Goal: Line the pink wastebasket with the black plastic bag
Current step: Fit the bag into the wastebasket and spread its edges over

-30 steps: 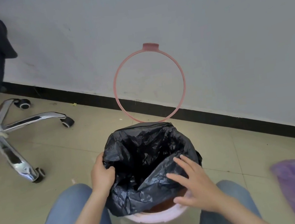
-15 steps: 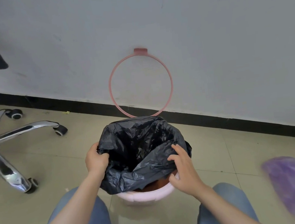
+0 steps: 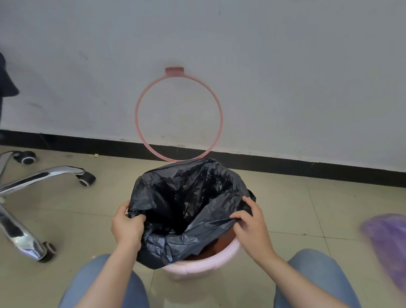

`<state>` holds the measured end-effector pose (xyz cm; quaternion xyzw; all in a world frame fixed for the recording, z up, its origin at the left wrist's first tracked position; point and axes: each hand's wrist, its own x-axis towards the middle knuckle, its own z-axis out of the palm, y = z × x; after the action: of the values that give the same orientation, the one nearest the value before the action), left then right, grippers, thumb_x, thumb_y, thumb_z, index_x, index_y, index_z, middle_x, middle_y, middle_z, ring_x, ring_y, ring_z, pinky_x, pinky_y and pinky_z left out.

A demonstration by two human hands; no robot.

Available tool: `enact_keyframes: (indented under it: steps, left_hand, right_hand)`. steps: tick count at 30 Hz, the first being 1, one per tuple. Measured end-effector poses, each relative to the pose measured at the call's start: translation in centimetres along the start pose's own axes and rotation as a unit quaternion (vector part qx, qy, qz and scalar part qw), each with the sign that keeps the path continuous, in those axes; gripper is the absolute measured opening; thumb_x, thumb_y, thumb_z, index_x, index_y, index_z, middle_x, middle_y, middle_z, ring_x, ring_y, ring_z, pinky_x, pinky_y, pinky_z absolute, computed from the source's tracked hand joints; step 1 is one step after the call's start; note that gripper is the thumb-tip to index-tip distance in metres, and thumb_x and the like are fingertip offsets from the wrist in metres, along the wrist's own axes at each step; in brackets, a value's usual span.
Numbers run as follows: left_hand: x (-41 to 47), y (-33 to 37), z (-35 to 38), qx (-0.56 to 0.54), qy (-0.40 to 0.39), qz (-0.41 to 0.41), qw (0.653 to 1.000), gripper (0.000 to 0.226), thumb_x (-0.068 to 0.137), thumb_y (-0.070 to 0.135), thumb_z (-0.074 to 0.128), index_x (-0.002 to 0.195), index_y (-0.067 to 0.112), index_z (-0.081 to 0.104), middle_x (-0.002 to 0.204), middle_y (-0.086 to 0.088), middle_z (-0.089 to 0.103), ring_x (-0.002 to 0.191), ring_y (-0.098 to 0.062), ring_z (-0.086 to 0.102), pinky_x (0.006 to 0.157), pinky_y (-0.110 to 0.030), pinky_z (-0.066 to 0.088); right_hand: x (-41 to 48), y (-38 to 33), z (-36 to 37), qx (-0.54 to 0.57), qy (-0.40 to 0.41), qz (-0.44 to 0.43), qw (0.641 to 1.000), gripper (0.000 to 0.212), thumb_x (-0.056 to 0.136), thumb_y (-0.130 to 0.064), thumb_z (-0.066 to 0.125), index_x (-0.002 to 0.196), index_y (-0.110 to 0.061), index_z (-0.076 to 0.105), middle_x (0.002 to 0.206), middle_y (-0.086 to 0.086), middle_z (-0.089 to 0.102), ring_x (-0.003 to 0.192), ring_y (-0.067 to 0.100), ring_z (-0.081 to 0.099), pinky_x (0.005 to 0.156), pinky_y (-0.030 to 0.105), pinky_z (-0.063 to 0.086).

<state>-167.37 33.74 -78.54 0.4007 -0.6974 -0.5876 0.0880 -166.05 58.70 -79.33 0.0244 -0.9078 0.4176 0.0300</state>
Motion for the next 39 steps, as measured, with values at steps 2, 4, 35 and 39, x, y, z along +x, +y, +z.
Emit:
enact_keyframes:
  steps: [2, 4, 35, 39]
  left_hand:
    - [0.1, -0.1, -0.2, -0.006, 0.009, 0.0, 1.0, 0.052, 0.077, -0.01, 0.056, 0.124, 0.011, 0.052, 0.112, -0.023, 0.064, 0.101, -0.039, 0.059, 0.091, -0.045, 0.047]
    - [0.3, -0.1, -0.4, -0.006, 0.015, 0.005, 1.0, 0.052, 0.077, -0.009, 0.056, 0.125, 0.011, 0.052, 0.113, -0.022, 0.063, 0.102, -0.039, 0.059, 0.092, -0.046, 0.047]
    - [-1.7, -10.0, -5.8, 0.491, -0.015, 0.625, 0.606, 0.067, 0.08, -0.014, 0.011, 0.144, 0.003, 0.003, 0.125, -0.027, 0.058, 0.133, -0.041, 0.029, 0.108, -0.046, 0.019]
    - [-2.9, -9.3, -6.2, 0.507, -0.018, 0.629, 0.589, 0.048, 0.088, -0.006, 0.011, 0.127, -0.002, 0.04, 0.122, -0.023, 0.062, 0.124, -0.038, 0.039, 0.098, -0.051, 0.032]
  right_hand:
    - [0.1, 0.2, -0.1, -0.014, 0.015, -0.023, 1.0, 0.023, 0.084, 0.008, 0.055, 0.096, -0.004, 0.07, 0.14, 0.014, 0.041, 0.133, 0.022, 0.03, 0.107, 0.027, 0.022]
    - [0.3, 0.8, -0.3, -0.055, 0.032, -0.08, 0.995, 0.026, 0.084, 0.006, 0.054, 0.102, -0.003, 0.07, 0.129, 0.017, 0.054, 0.123, 0.015, 0.038, 0.105, 0.039, 0.037]
    - [0.8, 4.1, 1.8, -0.364, 0.031, -0.437, 0.822, 0.027, 0.071, 0.01, 0.043, 0.065, -0.015, 0.035, 0.054, 0.005, 0.044, 0.063, 0.023, 0.031, 0.056, 0.03, 0.031]
    - [0.9, 4.0, 1.7, -0.377, 0.037, -0.43, 0.82, 0.028, 0.071, 0.012, 0.04, 0.061, -0.013, 0.038, 0.052, 0.006, 0.044, 0.063, 0.024, 0.029, 0.06, 0.03, 0.024]
